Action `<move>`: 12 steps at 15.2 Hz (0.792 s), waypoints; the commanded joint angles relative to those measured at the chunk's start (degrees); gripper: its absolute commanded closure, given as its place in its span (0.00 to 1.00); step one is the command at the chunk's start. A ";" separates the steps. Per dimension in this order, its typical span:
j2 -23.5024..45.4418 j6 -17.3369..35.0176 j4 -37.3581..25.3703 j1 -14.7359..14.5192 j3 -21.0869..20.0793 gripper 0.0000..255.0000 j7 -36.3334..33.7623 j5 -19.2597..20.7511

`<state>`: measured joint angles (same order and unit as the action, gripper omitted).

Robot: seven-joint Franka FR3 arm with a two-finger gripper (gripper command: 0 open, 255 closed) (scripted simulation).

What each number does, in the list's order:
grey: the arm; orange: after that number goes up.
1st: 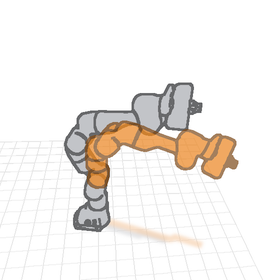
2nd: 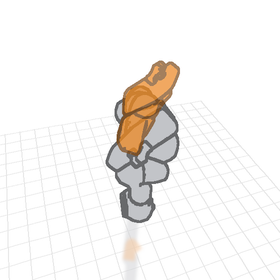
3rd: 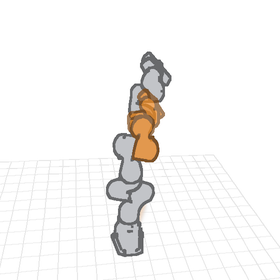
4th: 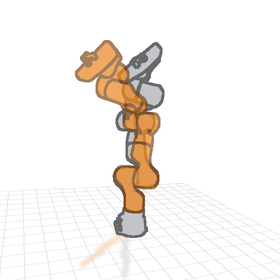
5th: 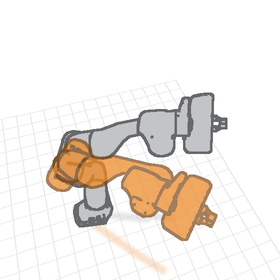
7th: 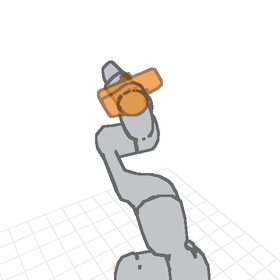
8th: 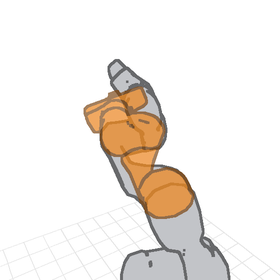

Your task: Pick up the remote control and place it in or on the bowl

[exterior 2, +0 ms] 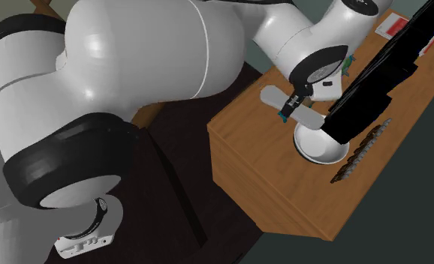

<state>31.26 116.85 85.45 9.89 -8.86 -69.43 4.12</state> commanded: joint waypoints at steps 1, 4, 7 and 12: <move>2.13 -1.49 -3.86 1.05 0.51 1.00 1.70 0.04; 7.47 -5.24 -12.95 2.46 1.22 1.00 4.35 0.09; 14.33 -10.30 -24.88 3.64 1.86 1.00 6.93 0.17; 23.73 -15.29 -39.30 4.37 2.49 1.00 9.24 0.28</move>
<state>54.39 101.17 46.54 14.11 -6.57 -60.25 4.24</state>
